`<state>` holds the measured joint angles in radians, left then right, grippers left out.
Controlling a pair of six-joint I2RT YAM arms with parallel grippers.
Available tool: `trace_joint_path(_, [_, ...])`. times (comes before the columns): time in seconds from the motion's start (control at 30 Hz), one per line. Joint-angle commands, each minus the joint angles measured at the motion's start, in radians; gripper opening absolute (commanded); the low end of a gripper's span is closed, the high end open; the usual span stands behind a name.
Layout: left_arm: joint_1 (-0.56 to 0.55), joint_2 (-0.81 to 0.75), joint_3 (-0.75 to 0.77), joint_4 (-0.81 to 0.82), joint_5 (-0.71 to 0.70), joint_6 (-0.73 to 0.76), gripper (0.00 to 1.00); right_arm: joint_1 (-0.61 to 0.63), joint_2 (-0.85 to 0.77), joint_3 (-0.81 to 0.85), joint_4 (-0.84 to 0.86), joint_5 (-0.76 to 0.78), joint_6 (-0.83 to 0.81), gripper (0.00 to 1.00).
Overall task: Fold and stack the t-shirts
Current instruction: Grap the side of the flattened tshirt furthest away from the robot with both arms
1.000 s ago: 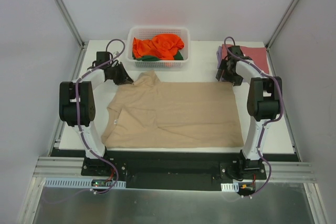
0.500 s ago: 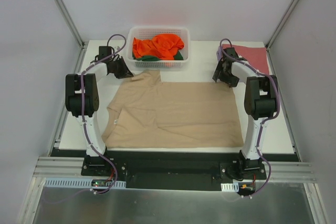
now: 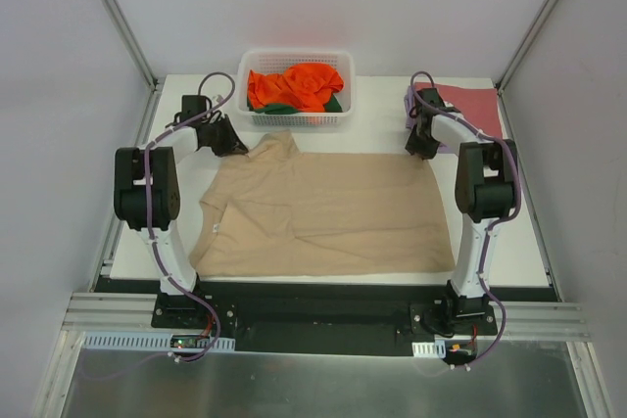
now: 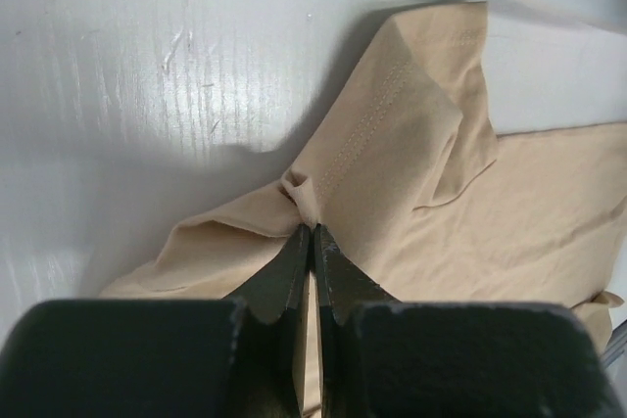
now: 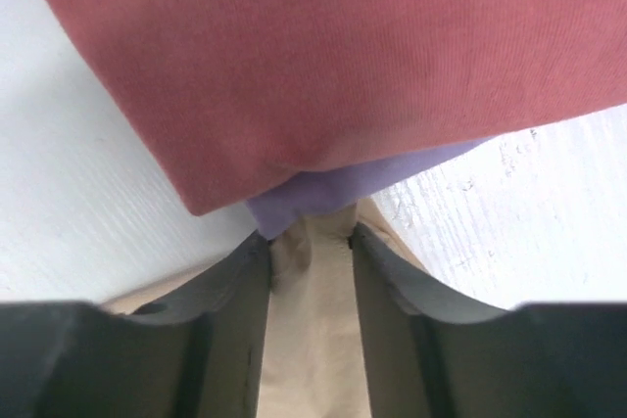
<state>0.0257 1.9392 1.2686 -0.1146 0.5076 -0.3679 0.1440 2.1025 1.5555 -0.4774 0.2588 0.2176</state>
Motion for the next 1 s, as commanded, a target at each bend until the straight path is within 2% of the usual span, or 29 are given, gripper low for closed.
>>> trace_joint_path(0.0, [-0.003, -0.069, 0.000, 0.030, 0.026, 0.030, 0.00, 0.012, 0.037, 0.044, -0.033, 0.003, 0.014, 0.34])
trace_joint_path(0.07, [-0.003, -0.071, 0.003, 0.029, 0.037, 0.027, 0.00, 0.012, 0.042, 0.054, -0.059, 0.020, 0.012, 0.28])
trace_joint_path(0.23, [0.000, -0.091, -0.009, 0.029, 0.046, 0.024, 0.00, 0.014, 0.021, 0.043, -0.069, 0.045, 0.003, 0.21])
trace_joint_path(0.43, [-0.004, -0.175, -0.067, 0.050, 0.089, 0.018, 0.00, 0.037, -0.061, 0.015, -0.032, 0.033, -0.053, 0.06])
trace_joint_path(0.5, [-0.004, -0.218, -0.103, 0.069, 0.106, 0.011, 0.00, 0.046, -0.093, -0.014, -0.015, 0.037, -0.058, 0.03])
trace_joint_path(0.83, [-0.023, -0.449, -0.368, 0.157, 0.098, -0.049, 0.00, 0.069, -0.294, -0.250, 0.080, 0.020, -0.061, 0.01])
trace_joint_path(0.97, [-0.023, -0.619, -0.538, 0.173, 0.004, -0.114, 0.00, 0.077, -0.389, -0.351, 0.106, 0.022, -0.067, 0.01])
